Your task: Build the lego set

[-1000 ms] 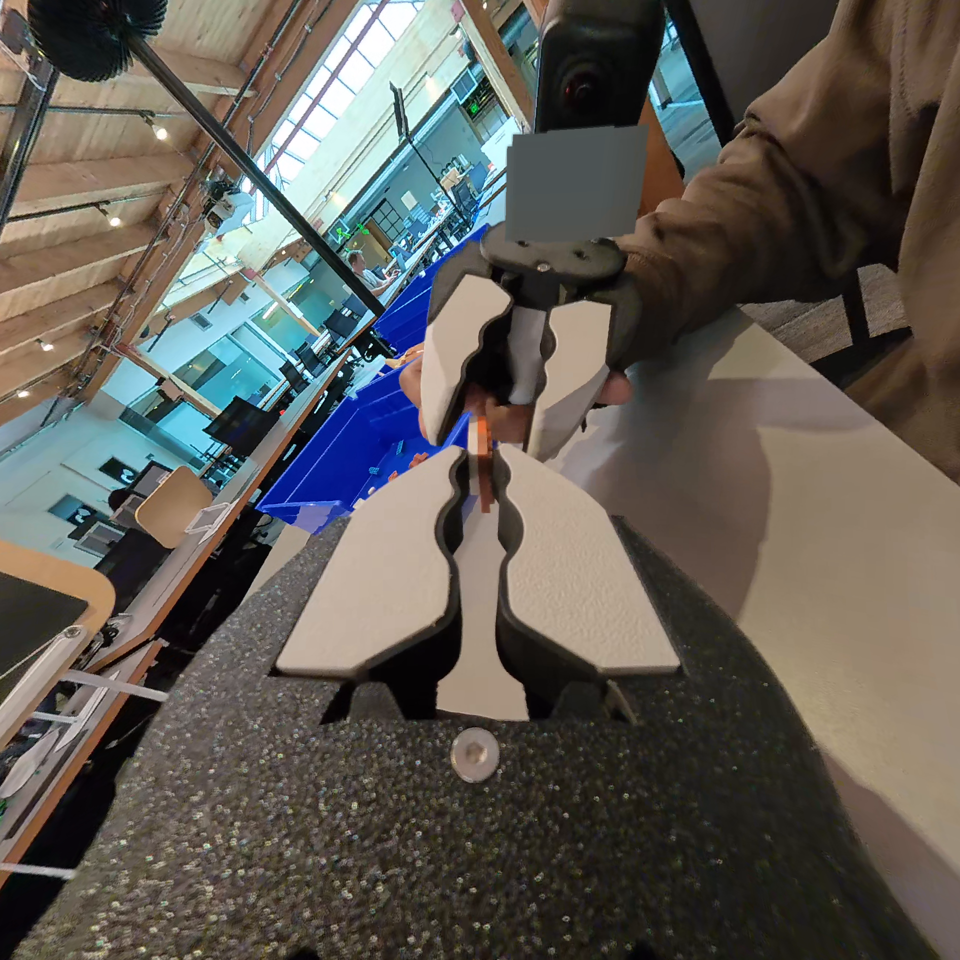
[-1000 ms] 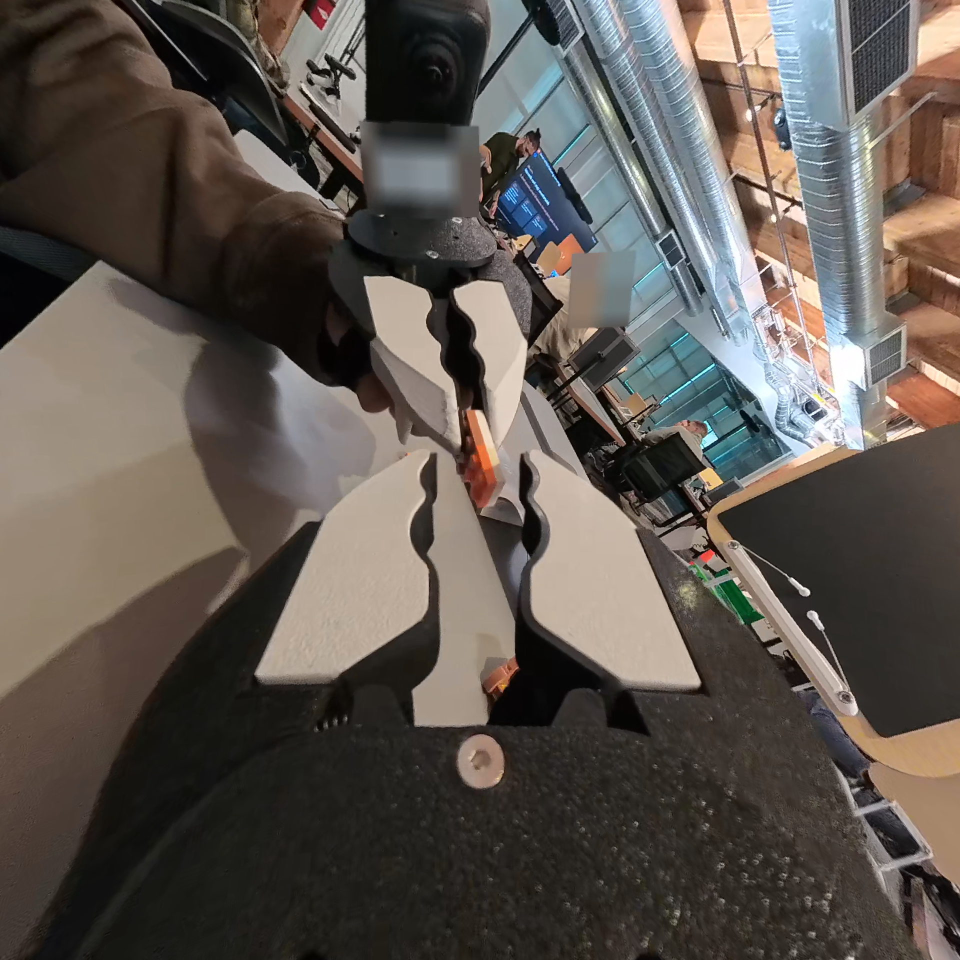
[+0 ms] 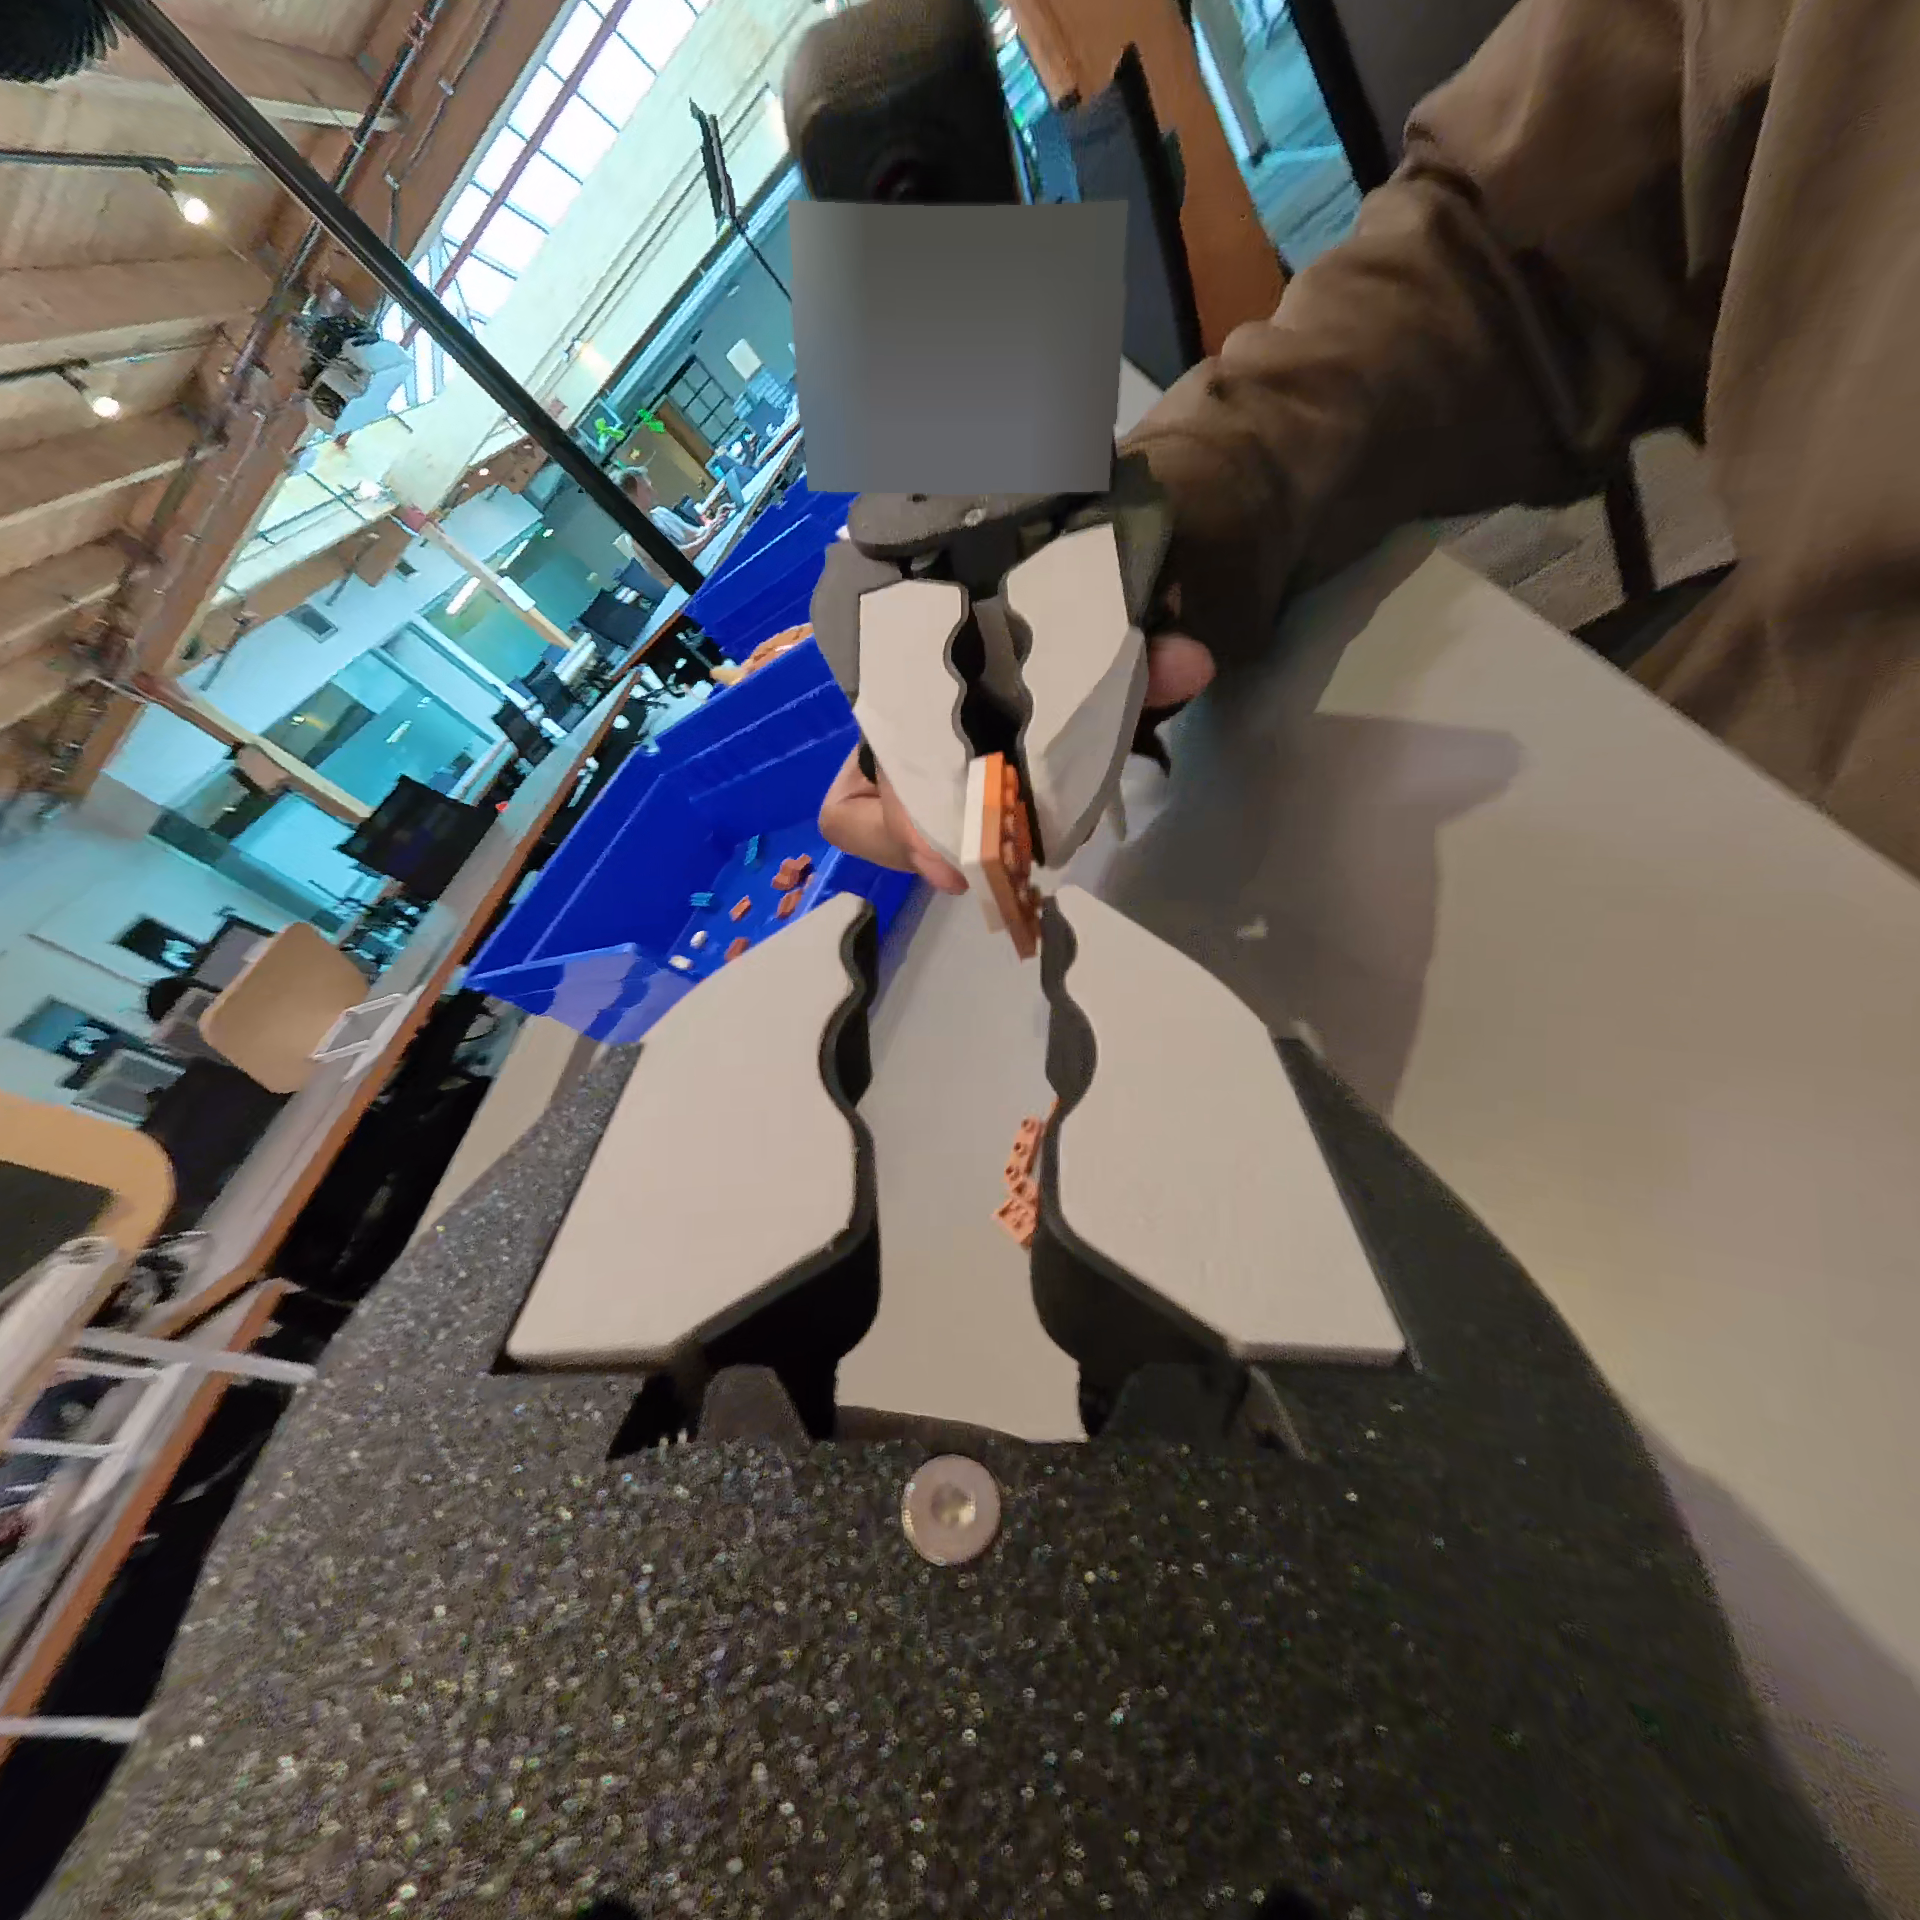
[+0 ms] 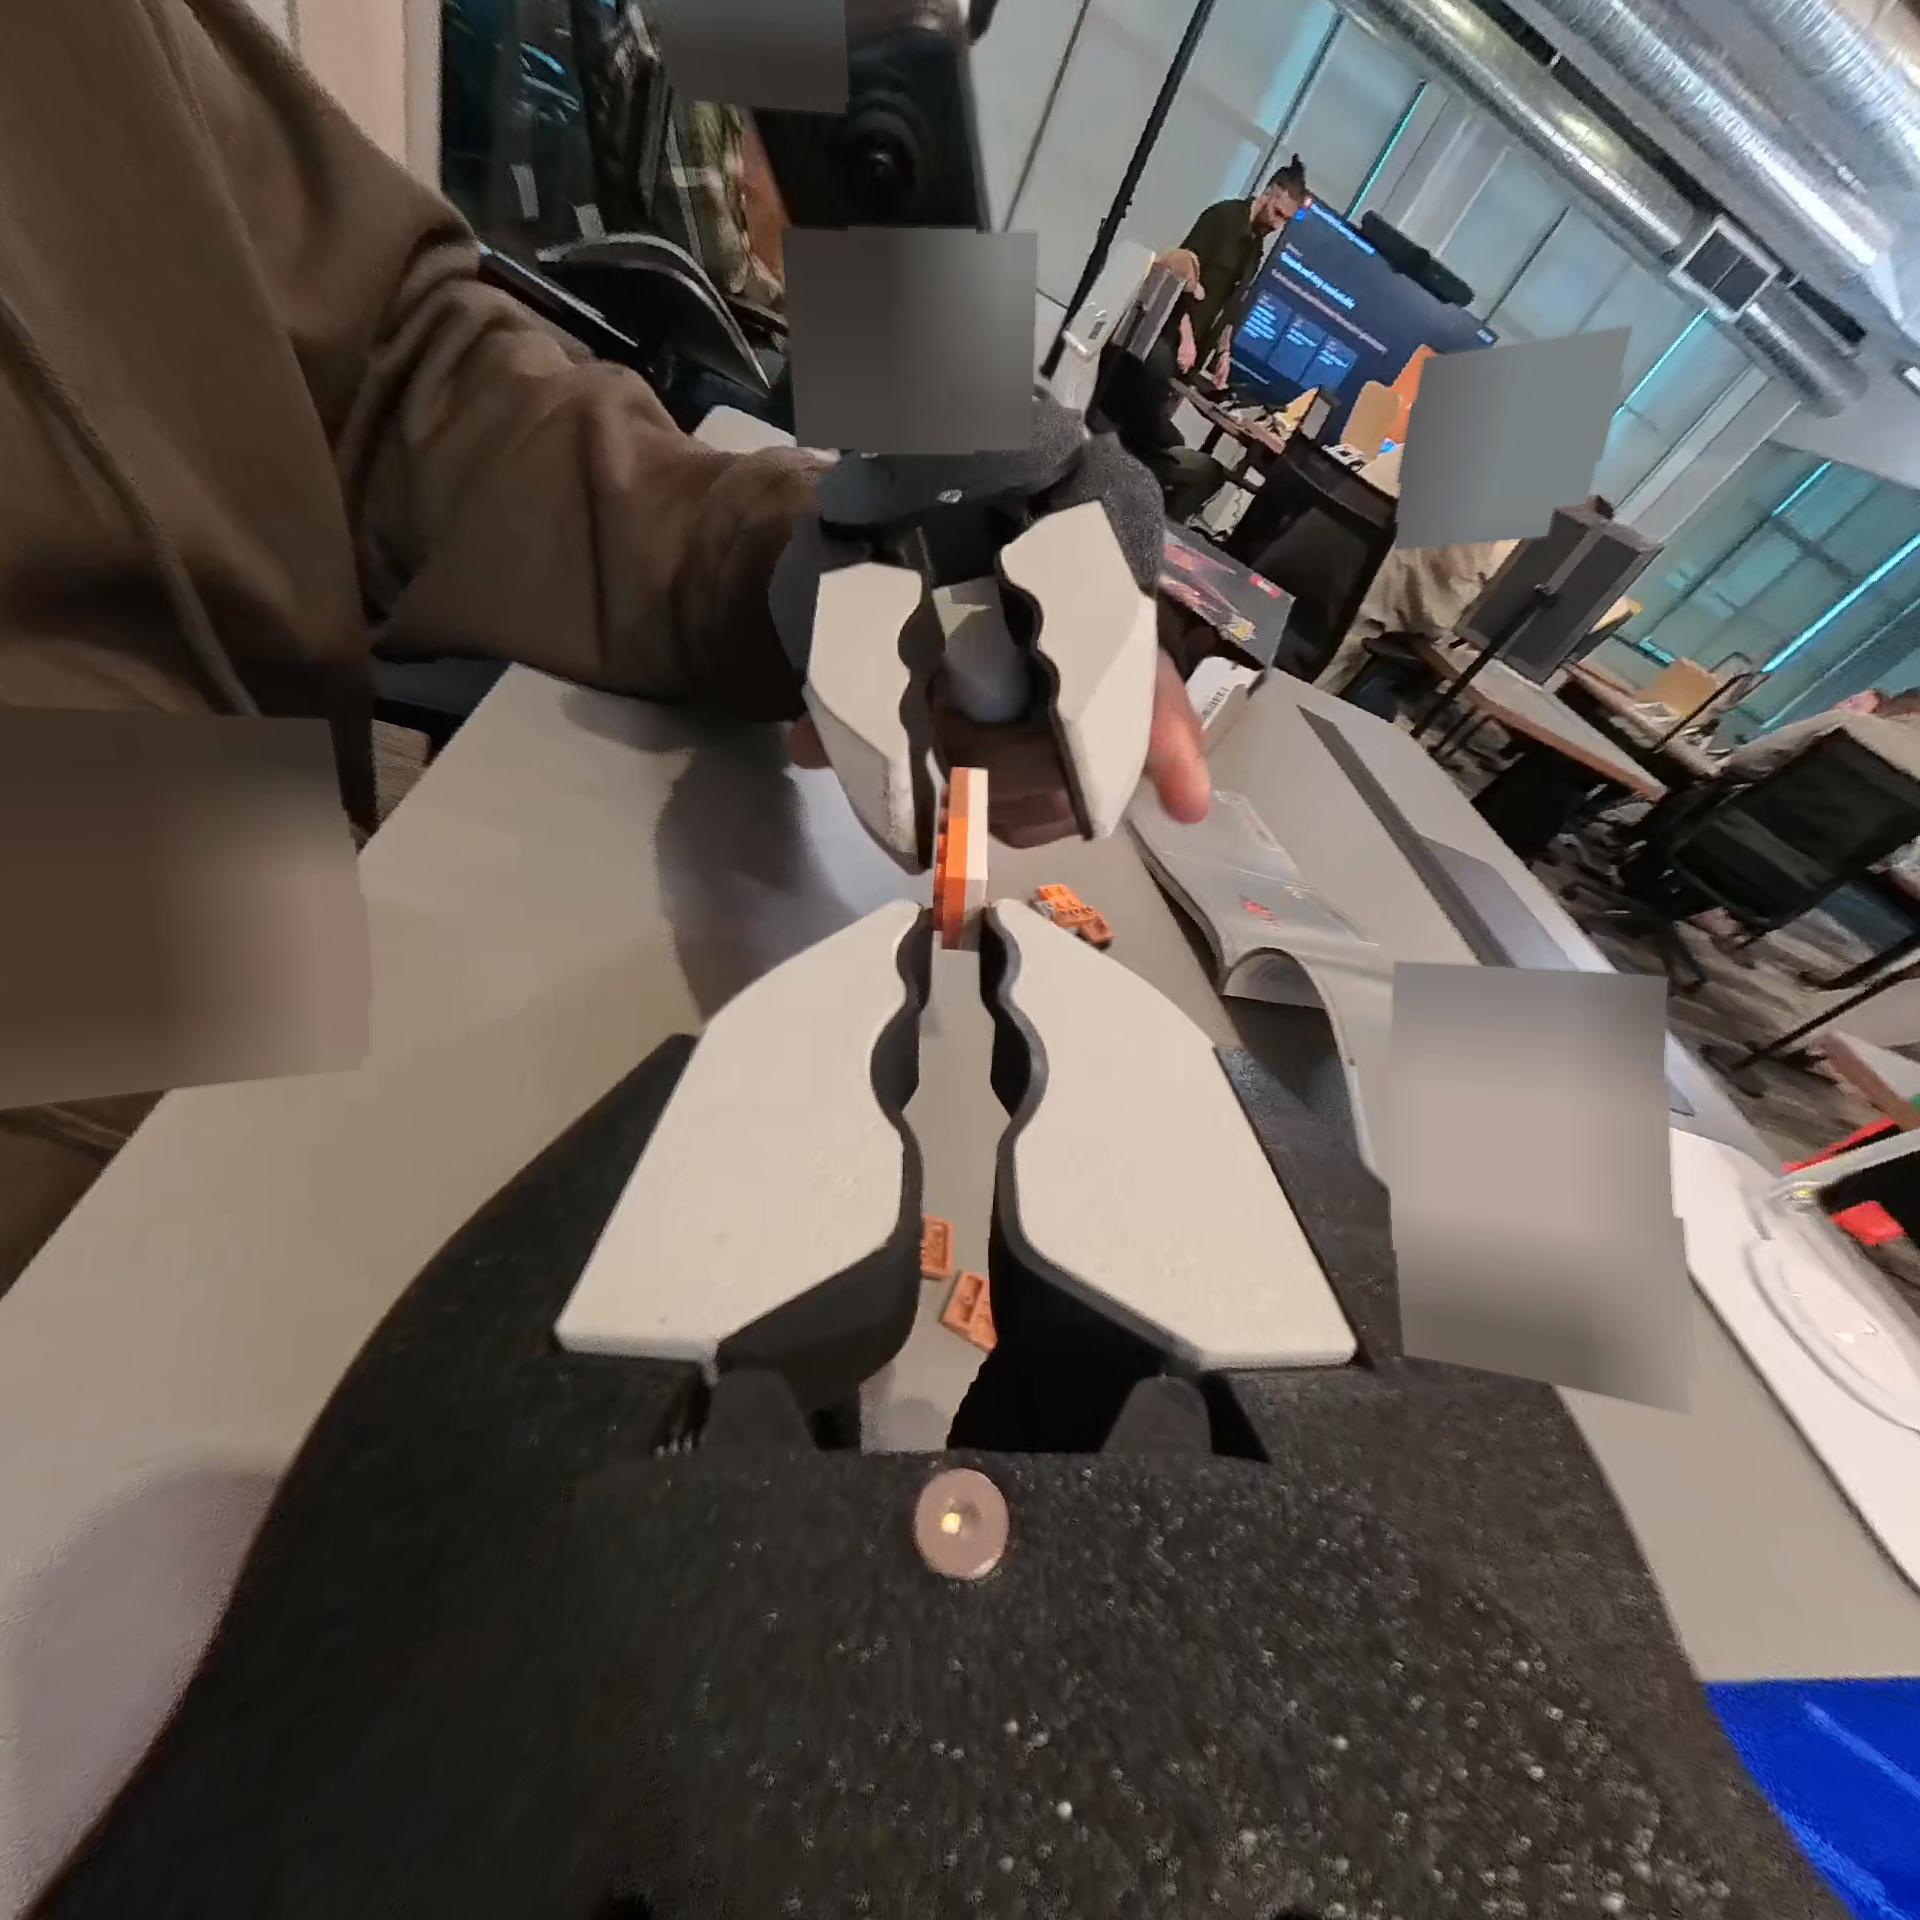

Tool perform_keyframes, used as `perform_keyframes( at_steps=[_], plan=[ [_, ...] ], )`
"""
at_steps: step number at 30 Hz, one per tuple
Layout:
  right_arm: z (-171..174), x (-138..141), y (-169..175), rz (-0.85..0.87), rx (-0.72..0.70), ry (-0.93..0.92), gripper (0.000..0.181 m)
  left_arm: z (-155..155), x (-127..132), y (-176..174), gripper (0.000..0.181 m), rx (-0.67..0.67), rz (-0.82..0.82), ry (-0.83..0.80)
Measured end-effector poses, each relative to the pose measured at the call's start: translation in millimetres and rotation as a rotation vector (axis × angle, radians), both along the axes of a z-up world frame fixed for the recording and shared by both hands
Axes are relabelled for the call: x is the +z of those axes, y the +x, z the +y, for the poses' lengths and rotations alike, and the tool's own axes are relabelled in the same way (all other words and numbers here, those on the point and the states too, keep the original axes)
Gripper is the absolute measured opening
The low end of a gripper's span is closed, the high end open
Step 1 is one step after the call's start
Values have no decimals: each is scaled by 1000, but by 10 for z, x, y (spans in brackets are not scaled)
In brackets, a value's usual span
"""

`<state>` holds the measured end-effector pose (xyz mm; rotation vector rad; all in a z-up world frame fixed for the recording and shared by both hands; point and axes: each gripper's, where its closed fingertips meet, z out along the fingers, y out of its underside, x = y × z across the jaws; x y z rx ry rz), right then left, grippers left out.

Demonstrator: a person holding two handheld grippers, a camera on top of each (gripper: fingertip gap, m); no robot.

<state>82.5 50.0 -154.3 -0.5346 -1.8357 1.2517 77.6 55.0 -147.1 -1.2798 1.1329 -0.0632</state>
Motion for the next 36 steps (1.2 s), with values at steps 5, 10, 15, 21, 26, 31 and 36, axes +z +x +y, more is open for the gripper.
perform_keyframes(
  at_steps=[5, 10, 15, 21, 26, 31, 36],
  plan=[
    [17, 17, -23, -166, 42, -241, 8, -41, 35, -96, 38, 43, 106, 154],
    [54, -2, -51, -360, 93, -509, 8, -57, -71, -57, 44, 60, 253, 228],
    [89, -58, -69, -465, 104, -616, 8, -19, -35, -38, 47, 85, 245, 261],
    [-10, -85, -40, -518, 152, -642, 8, 4, -120, 8, 48, 68, 240, 224],
    [-27, -87, -42, -529, 155, -650, 8, -2, -80, 41, 40, 62, 199, 232],
    [-24, -90, -51, -527, 152, -653, 8, 19, -113, 40, 27, 73, 217, 242],
    [-12, -61, -62, -493, 150, -642, 11, 45, -80, 23, 27, 93, 178, 230]
  ],
)
